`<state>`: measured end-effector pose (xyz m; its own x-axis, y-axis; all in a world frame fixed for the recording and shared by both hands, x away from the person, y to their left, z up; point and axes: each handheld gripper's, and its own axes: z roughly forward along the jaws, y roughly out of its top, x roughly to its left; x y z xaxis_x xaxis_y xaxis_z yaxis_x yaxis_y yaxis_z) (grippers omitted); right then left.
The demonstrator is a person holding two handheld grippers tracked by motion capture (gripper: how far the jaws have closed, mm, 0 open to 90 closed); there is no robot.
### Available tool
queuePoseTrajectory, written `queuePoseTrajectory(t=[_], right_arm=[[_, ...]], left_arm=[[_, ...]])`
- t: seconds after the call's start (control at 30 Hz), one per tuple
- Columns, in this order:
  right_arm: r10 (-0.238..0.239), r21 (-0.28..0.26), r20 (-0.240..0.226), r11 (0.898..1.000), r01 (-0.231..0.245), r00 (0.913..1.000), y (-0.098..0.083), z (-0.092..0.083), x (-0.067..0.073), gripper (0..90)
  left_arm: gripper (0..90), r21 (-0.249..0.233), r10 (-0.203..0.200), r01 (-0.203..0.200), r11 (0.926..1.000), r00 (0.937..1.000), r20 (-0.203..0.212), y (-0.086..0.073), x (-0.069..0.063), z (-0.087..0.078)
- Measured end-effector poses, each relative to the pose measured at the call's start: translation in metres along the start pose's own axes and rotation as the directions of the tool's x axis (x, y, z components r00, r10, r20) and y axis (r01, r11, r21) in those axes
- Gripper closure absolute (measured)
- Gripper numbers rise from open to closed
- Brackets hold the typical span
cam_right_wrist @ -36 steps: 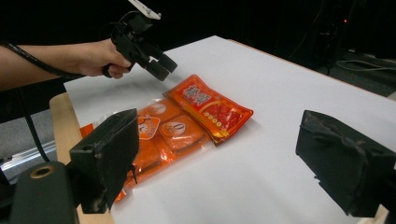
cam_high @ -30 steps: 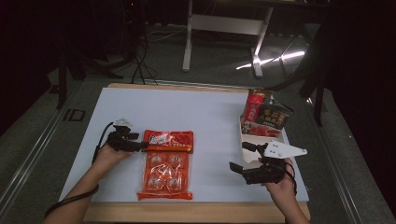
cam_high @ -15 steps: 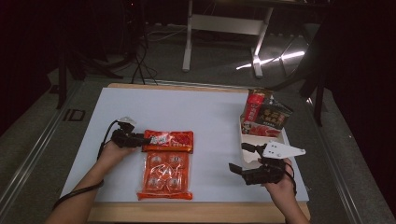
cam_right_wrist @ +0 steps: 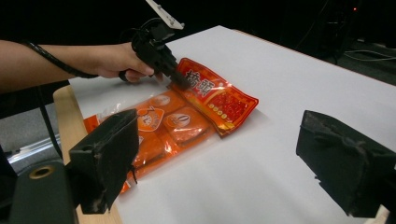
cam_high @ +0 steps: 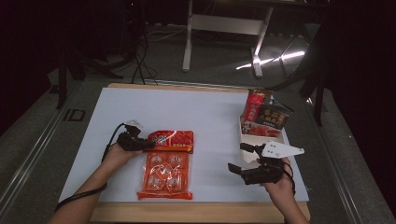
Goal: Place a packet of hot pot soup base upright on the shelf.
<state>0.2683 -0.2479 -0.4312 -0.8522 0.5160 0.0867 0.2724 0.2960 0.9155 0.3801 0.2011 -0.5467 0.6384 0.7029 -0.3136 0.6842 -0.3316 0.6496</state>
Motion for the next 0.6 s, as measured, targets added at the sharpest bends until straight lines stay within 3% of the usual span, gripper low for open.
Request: queuePoseTrajectory(t=[0.07, 0.2, 0.47, 0.6], right_arm=[[-0.010, 0.002, 0.008, 1.000, 0.010, 0.9999, 0.000, 0.000, 0.000, 13.4], [-0.028, -0.010, 0.011, 1.000, 0.028, 0.9995, 0.001, -0.001, 0.000, 13.7], [-0.070, -0.043, 0.027, 0.997, 0.071, 0.9972, 0.003, -0.004, 0.001, 13.7], [-0.049, -0.032, 0.032, 0.998, 0.050, 0.9983, 0.004, -0.005, 0.002, 13.1]], left_arm=[[88.3, -0.004, 0.023, -0.024, 0.9997, 0.9994, -0.026, 0.000, -0.003, 0.000], [89.1, -0.013, 0.029, -0.029, 0.9995, 0.9979, -0.058, 0.001, -0.008, -0.001], [89.5, -0.074, 0.037, -0.042, 0.9963, 0.9971, -0.066, 0.008, -0.017, -0.010], [89.6, -0.099, 0.044, -0.050, 0.9939, 0.9970, -0.064, 0.013, -0.022, -0.017]])
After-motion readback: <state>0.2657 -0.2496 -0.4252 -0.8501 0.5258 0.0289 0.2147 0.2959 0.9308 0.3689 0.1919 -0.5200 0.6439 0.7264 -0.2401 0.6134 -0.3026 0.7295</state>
